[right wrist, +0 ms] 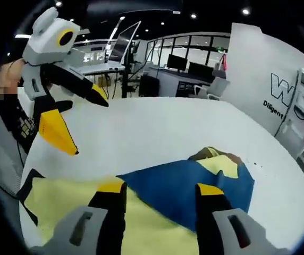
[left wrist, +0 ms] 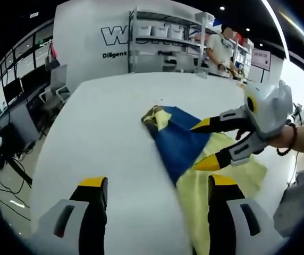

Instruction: Fold the garment on the visible template until the final outline fits inside the template.

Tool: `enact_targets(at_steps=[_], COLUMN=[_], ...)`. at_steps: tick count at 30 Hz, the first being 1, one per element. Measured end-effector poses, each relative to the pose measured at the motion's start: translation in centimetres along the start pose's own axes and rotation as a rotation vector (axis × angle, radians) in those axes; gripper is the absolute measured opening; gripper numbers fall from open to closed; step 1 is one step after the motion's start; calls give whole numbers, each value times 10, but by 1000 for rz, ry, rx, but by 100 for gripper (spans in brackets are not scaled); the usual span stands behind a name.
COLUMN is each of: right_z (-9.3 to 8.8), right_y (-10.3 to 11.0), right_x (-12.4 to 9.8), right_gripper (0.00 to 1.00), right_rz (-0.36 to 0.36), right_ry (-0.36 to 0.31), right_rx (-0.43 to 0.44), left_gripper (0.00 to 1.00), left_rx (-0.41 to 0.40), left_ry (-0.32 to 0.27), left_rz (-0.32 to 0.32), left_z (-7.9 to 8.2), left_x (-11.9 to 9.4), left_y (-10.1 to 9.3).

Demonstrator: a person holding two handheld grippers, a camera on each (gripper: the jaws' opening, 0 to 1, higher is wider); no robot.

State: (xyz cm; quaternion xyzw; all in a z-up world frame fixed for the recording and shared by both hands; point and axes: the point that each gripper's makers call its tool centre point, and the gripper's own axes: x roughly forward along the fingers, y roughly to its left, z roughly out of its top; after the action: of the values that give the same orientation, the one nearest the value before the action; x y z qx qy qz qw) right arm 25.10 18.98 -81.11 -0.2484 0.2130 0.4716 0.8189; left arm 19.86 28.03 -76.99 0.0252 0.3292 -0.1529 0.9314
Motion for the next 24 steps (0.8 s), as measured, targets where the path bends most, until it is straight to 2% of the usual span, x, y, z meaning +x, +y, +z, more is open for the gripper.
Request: enact_targets(at_steps=[2, 3, 8, 10, 16, 21, 24], right_z=[1, 0, -4, -5, -3, -2, -5], right_y=[7, 8, 12, 15, 21, 31, 34], right_x=[5, 7, 16, 18, 20, 23, 24], right_gripper=[48, 46, 41, 42, 33, 6, 0], right_rz=[21, 17, 13, 17, 27, 60, 62], right_ry=[3, 5, 41, 41, 37, 46, 61], right_rx=[-46, -50, -183, -199, -246, -378, -387], left_gripper=[76, 76, 76, 76, 75, 75, 76], left_rx=[-7, -8, -7, -6, -13, -7, -8], left_ry=[-1, 0, 6, 12, 22, 20, 15], left_rz=[2, 2, 12, 12, 14, 11, 7], left_z=[-1, -1, -4, -6, -11, -10, -9], left_x=[-1, -1, -3, -3, -4, -7, -10], left_y=[0, 0, 2, 3, 3, 1, -1])
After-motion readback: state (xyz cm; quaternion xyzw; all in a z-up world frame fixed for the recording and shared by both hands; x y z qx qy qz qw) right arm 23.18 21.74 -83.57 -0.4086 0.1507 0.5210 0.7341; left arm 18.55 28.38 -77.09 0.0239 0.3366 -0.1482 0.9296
